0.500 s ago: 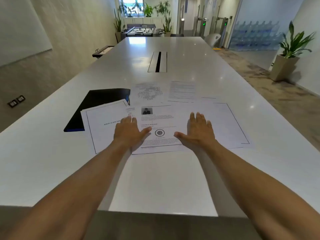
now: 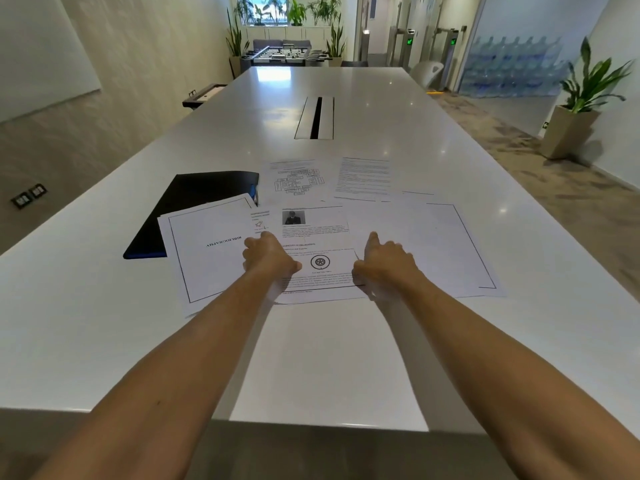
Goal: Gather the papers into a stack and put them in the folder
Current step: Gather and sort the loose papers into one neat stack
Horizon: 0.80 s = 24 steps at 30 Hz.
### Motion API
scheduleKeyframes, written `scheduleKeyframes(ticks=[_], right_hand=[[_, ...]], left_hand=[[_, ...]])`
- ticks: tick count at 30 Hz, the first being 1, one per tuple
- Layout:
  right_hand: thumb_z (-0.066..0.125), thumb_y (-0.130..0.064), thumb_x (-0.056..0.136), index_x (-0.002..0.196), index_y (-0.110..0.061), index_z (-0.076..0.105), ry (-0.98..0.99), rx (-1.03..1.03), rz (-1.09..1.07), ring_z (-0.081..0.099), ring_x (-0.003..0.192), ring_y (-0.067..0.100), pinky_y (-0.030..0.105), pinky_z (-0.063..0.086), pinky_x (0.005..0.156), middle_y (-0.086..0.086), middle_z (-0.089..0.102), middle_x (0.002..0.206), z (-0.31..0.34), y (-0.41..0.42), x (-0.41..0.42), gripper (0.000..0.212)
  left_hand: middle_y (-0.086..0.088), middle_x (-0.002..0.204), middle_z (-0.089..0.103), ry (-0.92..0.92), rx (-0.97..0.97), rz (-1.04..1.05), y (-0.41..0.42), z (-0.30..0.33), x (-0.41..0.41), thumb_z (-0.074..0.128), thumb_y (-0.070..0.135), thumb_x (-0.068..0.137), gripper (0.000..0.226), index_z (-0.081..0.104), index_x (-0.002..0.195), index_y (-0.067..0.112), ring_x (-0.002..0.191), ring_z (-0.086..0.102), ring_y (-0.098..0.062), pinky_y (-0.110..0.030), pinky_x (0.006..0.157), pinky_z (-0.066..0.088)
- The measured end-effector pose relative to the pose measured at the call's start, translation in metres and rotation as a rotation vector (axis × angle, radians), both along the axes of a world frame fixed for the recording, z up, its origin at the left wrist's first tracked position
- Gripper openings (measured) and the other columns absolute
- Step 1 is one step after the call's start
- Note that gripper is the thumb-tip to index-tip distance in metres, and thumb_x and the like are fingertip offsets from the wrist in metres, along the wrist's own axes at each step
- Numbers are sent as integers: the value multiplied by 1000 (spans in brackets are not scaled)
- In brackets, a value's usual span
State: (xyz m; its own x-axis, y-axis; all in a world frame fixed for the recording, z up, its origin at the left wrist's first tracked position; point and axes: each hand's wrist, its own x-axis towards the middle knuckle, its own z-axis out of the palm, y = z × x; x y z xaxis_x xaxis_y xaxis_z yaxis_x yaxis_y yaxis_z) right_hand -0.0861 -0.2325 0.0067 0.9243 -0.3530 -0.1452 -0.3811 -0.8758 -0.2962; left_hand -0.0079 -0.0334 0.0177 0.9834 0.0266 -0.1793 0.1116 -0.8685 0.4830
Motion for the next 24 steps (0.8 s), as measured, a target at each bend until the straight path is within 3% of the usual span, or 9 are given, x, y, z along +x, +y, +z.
scheduleKeyframes(ticks=[3, 6, 11, 17, 22, 24], right_hand=[[60, -26, 73, 97, -9, 49, -79, -100, 37, 56, 88, 31, 34, 41, 72, 8, 58, 91, 3, 1, 1, 31], [62, -20, 75, 70, -13, 45, -159, -216, 97, 54, 67, 26, 29, 34, 59, 0, 46, 68, 6, 1, 2, 19], [59, -27, 90, 75, -9, 51, -129, -326, 223, 49, 67, 23, 31, 36, 62, 2, 44, 72, 6, 0, 8, 24], [54, -6, 87, 68, -11, 39, -85, -393, 293, 45, 64, 25, 33, 34, 59, 0, 32, 66, 11, -1, 12, 25], [58, -10, 82, 75, -12, 43, -144, -402, 288, 44, 64, 26, 34, 35, 63, -1, 31, 64, 29, 2, 18, 17], [59, -12, 82, 75, -12, 42, -209, -364, 283, 45, 66, 26, 34, 35, 63, -1, 31, 65, 39, 11, 23, 19]], left_hand=[[-16, 131, 43, 38, -178, 104, 3, -3, 2, 89, 26, 70, 82, 41, 136, 12, 116, 52, -35, -44, 95, 51], [-15, 131, 47, 19, -304, 132, 5, -6, 5, 89, 16, 69, 87, 38, 140, 14, 119, 52, -35, -46, 96, 51], [-13, 133, 54, -27, -390, 68, 5, -9, 11, 85, 8, 73, 95, 30, 149, 16, 119, 55, -32, -41, 96, 49], [-11, 136, 55, -29, -474, 59, 7, -14, 15, 81, 5, 77, 91, 28, 150, 17, 120, 55, -30, -39, 97, 48], [-8, 132, 60, -10, -611, 59, 9, -16, 21, 76, 1, 80, 80, 34, 146, 17, 99, 57, -19, -25, 69, 51], [-8, 133, 60, -2, -664, 49, 10, -17, 24, 74, 0, 81, 78, 34, 146, 18, 106, 61, -23, -32, 77, 57]])
